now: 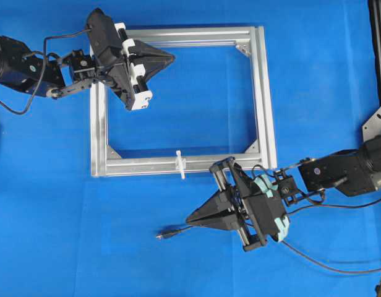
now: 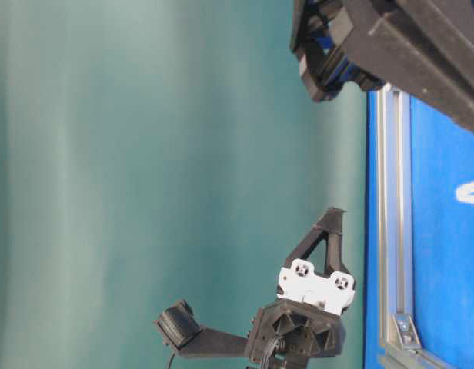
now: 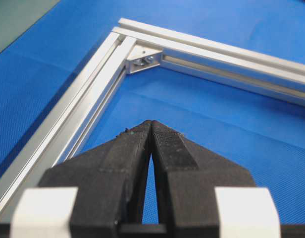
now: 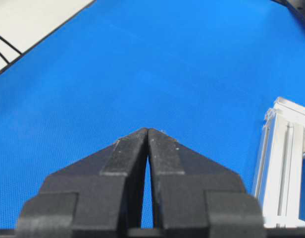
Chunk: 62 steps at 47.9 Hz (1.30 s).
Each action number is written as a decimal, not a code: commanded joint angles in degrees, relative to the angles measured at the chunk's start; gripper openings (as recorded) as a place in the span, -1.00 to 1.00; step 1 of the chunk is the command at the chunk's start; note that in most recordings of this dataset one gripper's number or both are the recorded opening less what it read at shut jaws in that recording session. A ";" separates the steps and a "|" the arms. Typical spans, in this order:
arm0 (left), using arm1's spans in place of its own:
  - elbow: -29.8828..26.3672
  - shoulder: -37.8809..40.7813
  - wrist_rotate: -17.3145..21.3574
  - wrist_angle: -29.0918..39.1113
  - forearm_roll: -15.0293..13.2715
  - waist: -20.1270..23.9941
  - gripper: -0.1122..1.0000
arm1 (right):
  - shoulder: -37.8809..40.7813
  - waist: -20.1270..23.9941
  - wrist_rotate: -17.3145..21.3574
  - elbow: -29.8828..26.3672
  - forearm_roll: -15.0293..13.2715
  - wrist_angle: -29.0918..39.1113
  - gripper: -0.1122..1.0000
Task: Insert the wire through the string loop located in the center.
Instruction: 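Lower the open right gripper over the black USB cable's plug end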
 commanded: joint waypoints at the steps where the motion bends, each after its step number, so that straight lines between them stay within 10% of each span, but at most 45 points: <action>1: -0.79 -3.25 0.09 0.79 1.14 -0.26 -0.80 | -2.29 0.53 -0.18 -0.62 0.00 -0.18 -0.80; 33: 0.62 -3.96 -0.18 1.05 1.32 -0.62 -0.80 | -3.96 1.23 3.16 -1.67 -0.35 5.98 -0.87; 40: 0.62 -3.96 -0.18 1.05 1.32 -0.62 -0.80 | -3.96 1.23 4.13 -1.85 -0.09 6.42 -0.56; 53: 0.62 -3.96 -0.26 1.05 1.32 -0.62 -0.80 | -3.96 1.23 4.39 -2.11 0.09 7.56 0.78; 62: 0.62 -3.96 -0.26 1.05 1.32 -0.62 -0.80 | -3.96 1.23 4.48 -2.46 0.18 8.61 0.67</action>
